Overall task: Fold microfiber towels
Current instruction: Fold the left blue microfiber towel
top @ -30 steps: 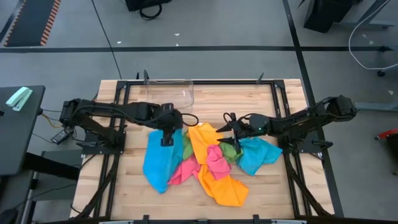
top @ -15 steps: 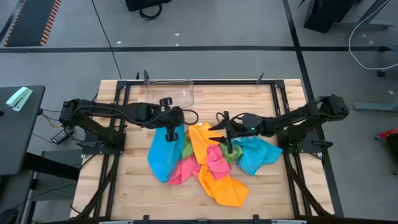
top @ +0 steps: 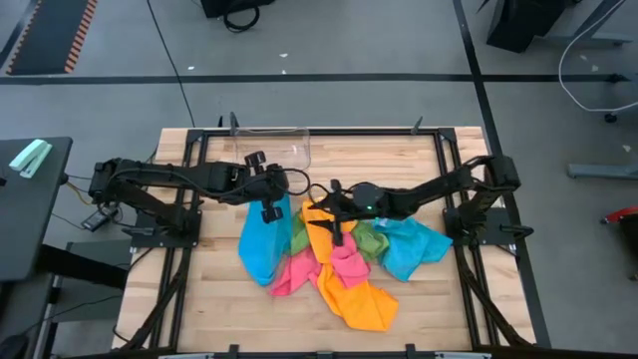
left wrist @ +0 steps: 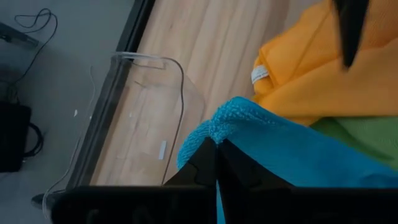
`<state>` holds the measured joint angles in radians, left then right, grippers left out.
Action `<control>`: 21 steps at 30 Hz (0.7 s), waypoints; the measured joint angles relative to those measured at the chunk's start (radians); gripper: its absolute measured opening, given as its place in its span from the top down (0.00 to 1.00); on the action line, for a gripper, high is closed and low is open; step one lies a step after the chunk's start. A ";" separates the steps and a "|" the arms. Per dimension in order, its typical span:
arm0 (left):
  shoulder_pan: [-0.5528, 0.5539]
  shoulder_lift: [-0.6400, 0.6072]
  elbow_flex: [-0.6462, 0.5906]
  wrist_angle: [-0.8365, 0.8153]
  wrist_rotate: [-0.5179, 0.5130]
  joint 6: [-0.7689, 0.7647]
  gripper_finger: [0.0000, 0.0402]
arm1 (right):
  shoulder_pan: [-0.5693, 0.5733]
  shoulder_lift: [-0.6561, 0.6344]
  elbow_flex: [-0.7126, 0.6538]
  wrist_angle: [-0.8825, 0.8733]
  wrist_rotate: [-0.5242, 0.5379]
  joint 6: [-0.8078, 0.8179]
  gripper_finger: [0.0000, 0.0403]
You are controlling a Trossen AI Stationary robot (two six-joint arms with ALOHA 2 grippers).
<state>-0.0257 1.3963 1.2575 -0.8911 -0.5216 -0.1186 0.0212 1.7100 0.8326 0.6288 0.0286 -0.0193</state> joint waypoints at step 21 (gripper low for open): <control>0.006 -0.078 0.000 -0.020 -0.052 -0.073 0.97 | -0.012 0.233 0.205 -0.070 -0.065 0.017 0.50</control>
<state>-0.0196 1.3180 1.2576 -0.9115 -0.5739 -0.1921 0.0090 1.9430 1.0373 0.5589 -0.0368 -0.0018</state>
